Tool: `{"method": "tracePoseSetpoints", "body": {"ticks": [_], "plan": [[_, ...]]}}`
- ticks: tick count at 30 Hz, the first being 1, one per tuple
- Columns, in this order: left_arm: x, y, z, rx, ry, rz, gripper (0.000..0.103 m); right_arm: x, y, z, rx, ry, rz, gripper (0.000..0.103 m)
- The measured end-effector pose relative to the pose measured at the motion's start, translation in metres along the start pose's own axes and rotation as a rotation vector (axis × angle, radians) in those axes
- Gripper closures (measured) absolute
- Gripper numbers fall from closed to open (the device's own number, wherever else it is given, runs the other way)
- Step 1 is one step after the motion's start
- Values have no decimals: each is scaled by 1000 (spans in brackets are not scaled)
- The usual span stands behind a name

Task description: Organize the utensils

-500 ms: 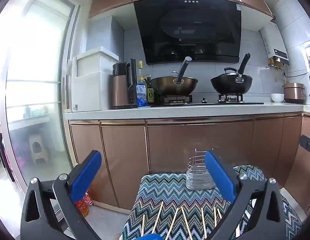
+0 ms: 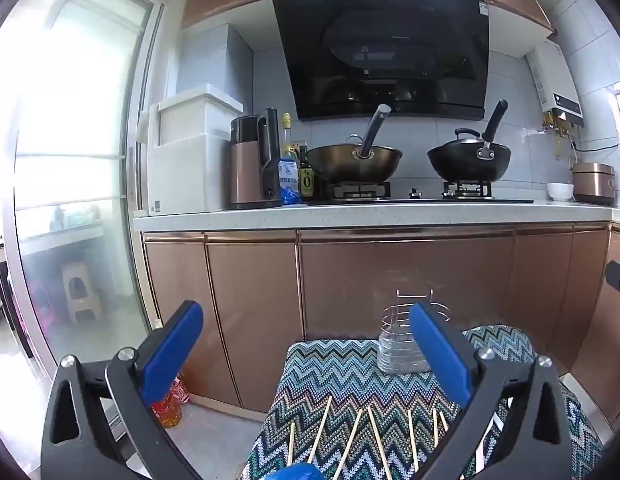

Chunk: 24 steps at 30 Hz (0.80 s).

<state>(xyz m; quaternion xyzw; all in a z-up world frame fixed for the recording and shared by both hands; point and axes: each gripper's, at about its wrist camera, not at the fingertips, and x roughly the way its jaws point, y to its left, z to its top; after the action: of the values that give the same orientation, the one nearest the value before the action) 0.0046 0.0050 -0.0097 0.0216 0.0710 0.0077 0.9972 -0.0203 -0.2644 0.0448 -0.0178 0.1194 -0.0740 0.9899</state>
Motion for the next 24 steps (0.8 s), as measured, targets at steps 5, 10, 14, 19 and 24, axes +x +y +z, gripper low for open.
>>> {"method": "tracePoseSetpoints", "body": {"ticks": [5, 10, 14, 19, 24], "plan": [[0, -1, -1, -3, -1, -17, 0, -1, -1, 2, 2, -8, -6, 0], [-1, -1, -1, -3, 8, -38, 0, -2, 0, -3, -1, -9, -14, 0], [-1, 1, -1, -20, 14, -43, 0, -1, -2, -4, 3, -9, -16, 0], [0, 0, -2, -21, 19, -40, 0, 0, -5, -6, 5, -8, -21, 0], [-1, 1, -1, -45, 15, -48, 0, -3, -7, -7, 5, -19, -31, 0]]}}
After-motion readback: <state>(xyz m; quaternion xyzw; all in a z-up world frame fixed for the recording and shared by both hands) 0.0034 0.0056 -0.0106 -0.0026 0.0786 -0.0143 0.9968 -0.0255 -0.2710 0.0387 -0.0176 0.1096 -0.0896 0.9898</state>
